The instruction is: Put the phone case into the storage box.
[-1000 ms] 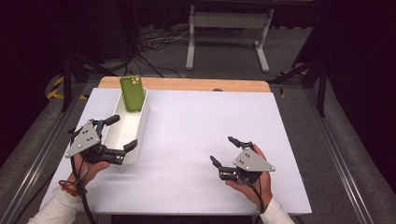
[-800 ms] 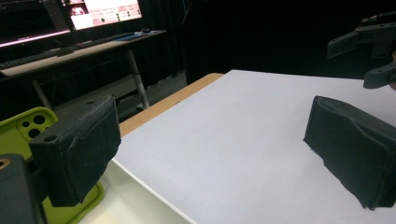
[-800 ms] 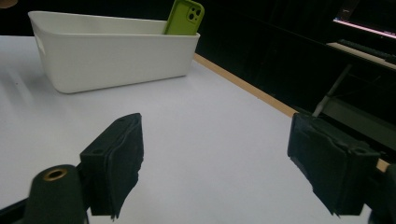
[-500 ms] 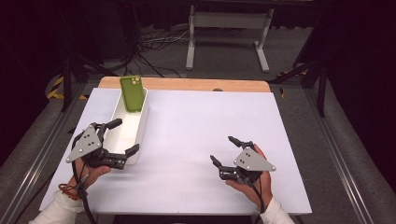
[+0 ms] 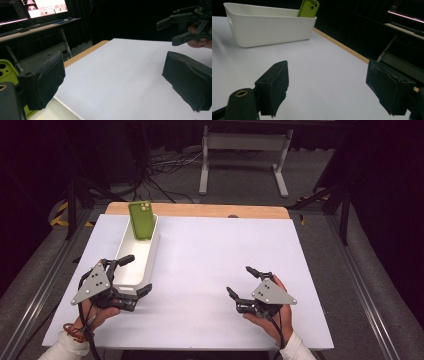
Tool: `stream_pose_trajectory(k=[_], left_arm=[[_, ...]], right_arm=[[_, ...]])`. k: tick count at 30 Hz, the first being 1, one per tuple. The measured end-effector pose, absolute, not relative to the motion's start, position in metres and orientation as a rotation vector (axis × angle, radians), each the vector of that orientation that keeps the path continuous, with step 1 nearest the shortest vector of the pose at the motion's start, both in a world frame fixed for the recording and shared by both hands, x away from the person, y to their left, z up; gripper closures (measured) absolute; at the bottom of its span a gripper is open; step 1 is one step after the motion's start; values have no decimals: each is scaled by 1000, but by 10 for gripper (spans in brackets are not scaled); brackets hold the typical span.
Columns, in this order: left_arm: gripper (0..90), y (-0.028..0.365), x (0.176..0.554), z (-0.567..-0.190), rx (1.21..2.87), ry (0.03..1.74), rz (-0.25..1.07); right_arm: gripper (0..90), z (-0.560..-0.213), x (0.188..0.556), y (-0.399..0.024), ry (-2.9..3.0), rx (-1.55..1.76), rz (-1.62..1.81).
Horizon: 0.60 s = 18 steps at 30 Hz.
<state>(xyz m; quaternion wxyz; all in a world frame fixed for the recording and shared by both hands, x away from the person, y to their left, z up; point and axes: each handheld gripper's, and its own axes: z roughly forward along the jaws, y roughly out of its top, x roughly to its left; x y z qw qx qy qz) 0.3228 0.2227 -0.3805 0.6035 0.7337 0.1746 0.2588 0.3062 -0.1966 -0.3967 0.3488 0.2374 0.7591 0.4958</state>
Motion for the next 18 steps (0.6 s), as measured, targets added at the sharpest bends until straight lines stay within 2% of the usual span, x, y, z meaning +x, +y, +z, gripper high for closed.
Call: stream_pose_trajectory(k=[18], left_arm=[[52, 214, 314, -390, 1713, 395, 562]], right_arm=[[197, -397, 303, -195, 1971, 591, 1273]])
